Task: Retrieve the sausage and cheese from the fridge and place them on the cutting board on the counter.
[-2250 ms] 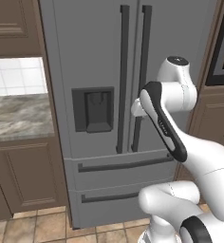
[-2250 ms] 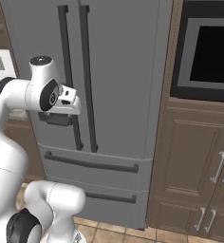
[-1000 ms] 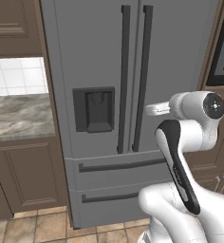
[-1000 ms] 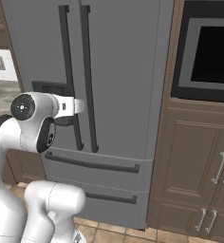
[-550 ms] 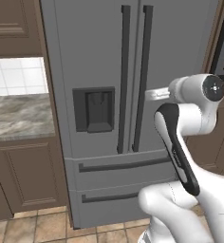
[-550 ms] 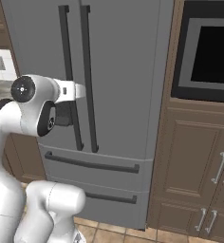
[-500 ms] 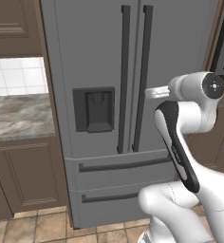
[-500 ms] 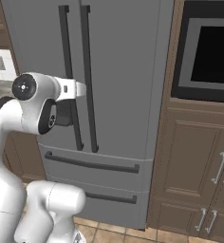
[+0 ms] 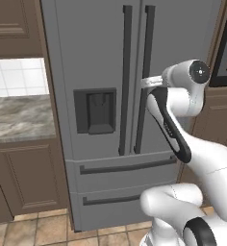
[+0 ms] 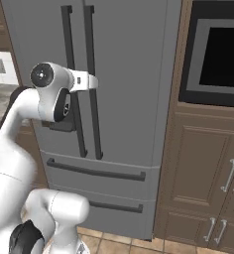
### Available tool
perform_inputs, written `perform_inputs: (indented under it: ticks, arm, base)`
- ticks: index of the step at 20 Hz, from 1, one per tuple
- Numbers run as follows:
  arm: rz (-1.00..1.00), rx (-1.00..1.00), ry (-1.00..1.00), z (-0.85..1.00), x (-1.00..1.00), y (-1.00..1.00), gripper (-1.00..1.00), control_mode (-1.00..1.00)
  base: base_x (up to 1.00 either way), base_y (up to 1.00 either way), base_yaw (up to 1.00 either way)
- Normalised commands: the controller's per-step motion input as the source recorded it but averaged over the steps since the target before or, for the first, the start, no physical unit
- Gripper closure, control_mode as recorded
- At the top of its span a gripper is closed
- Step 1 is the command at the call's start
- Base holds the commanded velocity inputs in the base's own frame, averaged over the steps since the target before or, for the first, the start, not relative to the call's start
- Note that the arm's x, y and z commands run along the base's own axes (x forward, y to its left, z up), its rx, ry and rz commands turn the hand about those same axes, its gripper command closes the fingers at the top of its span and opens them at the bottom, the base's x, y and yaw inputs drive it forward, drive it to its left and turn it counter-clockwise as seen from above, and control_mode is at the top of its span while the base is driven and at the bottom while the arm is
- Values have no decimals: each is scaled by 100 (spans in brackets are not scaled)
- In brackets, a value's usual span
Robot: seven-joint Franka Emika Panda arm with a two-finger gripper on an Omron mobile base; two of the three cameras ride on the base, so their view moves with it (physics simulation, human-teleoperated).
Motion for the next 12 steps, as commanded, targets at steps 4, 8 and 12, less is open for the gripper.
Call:
perform_inputs:
  ticks: [4, 8, 12]
  arm:
    - [-1, 1, 0, -13, 87, 0, -100, -100]
    - [0, 0, 0, -32, 99, 0, -100, -100]
    - [0, 0, 0, -41, 99, 0, -100, -100]
  base:
    - [0, 0, 0]
    - [0, 0, 0]
    - [0, 0, 0]
